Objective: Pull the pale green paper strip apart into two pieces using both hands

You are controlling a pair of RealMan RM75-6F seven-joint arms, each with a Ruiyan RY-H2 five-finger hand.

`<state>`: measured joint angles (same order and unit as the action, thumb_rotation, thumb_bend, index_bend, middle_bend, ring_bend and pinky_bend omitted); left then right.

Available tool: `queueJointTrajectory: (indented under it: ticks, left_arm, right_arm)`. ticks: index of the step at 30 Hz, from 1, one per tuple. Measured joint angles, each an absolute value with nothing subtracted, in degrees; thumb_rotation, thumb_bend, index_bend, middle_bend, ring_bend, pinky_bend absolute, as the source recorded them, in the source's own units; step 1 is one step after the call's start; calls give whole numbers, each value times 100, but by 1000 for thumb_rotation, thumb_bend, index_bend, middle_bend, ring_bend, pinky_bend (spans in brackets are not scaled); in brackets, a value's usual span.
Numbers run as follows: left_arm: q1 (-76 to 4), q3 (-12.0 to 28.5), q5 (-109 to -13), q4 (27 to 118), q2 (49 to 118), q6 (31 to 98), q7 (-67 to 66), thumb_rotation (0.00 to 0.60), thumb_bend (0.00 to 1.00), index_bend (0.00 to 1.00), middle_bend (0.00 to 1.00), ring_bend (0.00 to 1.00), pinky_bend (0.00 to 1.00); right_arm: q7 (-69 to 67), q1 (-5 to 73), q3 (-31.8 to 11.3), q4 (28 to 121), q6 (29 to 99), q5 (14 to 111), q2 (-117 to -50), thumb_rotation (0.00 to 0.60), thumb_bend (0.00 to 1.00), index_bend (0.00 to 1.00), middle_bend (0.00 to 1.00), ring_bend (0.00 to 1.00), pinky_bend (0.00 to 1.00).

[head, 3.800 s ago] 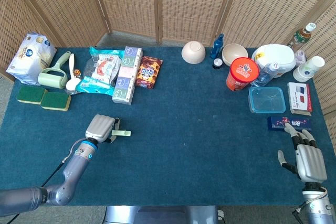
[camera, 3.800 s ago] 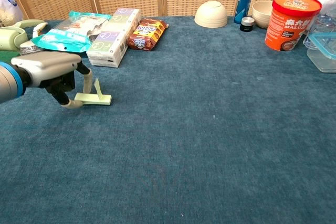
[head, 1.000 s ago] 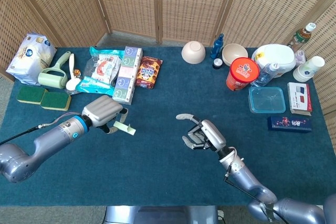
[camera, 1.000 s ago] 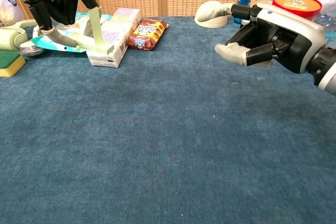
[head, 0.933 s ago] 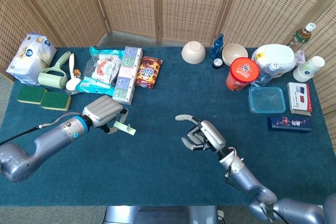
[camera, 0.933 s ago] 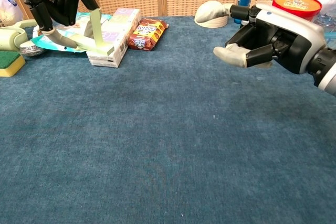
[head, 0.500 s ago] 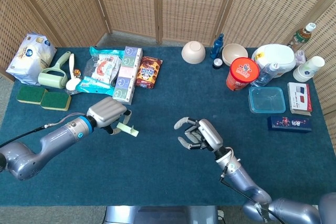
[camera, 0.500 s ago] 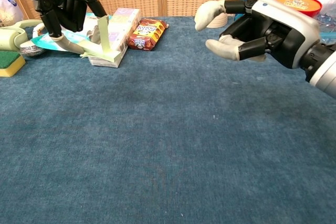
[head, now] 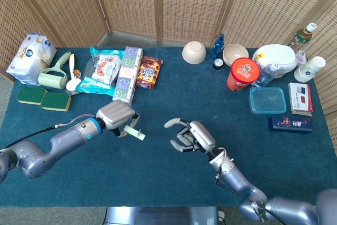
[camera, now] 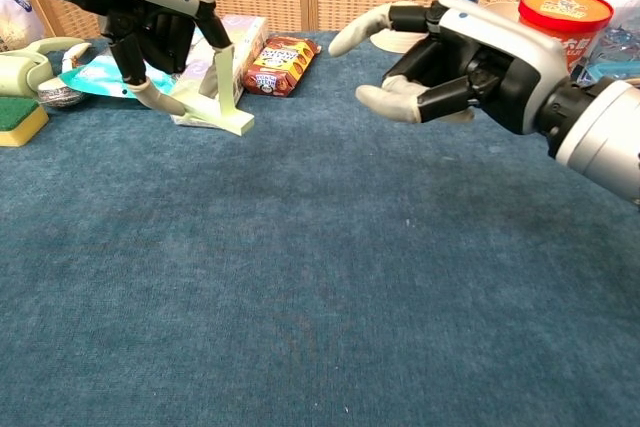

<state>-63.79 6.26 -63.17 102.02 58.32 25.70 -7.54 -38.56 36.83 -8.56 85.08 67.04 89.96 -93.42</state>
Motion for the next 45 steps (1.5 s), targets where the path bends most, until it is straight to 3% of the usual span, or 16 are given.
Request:
queueJointTrajectory:
  ticks: [45]
  left_arm:
    - [-6861,508,-6165,10056,6170,2327,-486,600,452,697,1000,1000,1000]
  right_arm:
    - [-3331,4097,-953,8531,6451,8835,-9598,600,402,396,1000,1000,1000]
